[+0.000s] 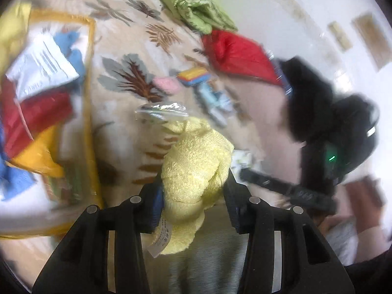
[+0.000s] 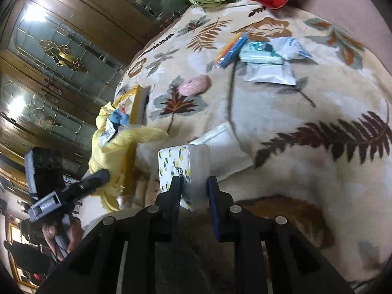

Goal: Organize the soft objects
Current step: 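Carry the yellow towel with the left tool toward the tray while the right tool carries the tissue box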

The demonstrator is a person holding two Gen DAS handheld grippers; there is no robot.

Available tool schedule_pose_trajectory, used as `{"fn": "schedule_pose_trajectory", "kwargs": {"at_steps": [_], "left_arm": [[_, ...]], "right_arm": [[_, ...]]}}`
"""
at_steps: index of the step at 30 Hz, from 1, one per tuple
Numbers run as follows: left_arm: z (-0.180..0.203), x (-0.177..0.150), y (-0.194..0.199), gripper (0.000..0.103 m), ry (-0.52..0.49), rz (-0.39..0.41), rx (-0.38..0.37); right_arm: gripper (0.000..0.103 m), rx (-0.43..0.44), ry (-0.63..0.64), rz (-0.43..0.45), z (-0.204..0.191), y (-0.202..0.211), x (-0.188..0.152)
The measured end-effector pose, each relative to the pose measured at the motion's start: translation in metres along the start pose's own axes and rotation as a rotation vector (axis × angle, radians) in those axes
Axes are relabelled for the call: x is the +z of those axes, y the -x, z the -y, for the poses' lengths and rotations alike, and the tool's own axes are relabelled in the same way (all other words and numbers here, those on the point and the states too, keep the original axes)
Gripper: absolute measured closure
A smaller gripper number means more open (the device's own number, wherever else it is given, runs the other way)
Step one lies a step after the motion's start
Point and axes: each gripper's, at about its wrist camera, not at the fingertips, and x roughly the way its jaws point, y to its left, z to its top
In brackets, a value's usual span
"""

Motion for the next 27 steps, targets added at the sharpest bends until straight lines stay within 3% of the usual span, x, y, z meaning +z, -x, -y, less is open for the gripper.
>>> {"fn": "schedule_pose_trajectory", "kwargs": {"at_steps": [1,3,6,8,10,16,19,21,24,27], "left_arm": [[-0.002,0.004,0.004,0.060,0.033,0.019,-0.076],[0.001,0.014,0.007,0.060,0.065,0.022,-0.133],[0.007,0.017,0.021,0.059,0.019,0.043,-0.228],[-0.024,0.016,-0.002,0.060,0.168,-0.084,-0.200],[-0.036,0.016,-0.007,0.060,0.236,-0.071,-0.162],[-0.011,0.015,-0.012,0.060,0.151,-0.111,-0.143],[-0.001,0.014,0.006,0.060,0.139,-0.059,-0.221],[0.005,0.014,0.010,0.060,0.103,-0.062,-0.229],[0.002,0.010,-0.005,0.060,0.081,-0.136,-0.177],[-0.003,0.009,-0.021,0.060,0.065,-0.185,-0.074]], "right_arm": [[0.082,-0.002,0.013,0.006,-0.005,0.001,0.000],[0.082,-0.008,0.034,0.017,-0.016,0.005,0.000],[0.082,-0.004,0.043,0.026,-0.026,0.008,0.003],[0.082,-0.004,0.055,0.025,-0.032,0.007,0.007],[0.082,0.009,0.061,0.031,-0.037,0.008,0.009],[0.082,0.001,0.059,0.054,-0.035,0.015,0.007],[0.082,0.045,0.016,0.065,-0.027,0.017,0.007],[0.082,0.059,0.029,0.079,-0.028,0.019,0.008],[0.082,0.051,0.046,0.083,-0.029,0.014,0.010],[0.083,0.026,0.016,0.122,-0.021,0.018,0.018]]}}
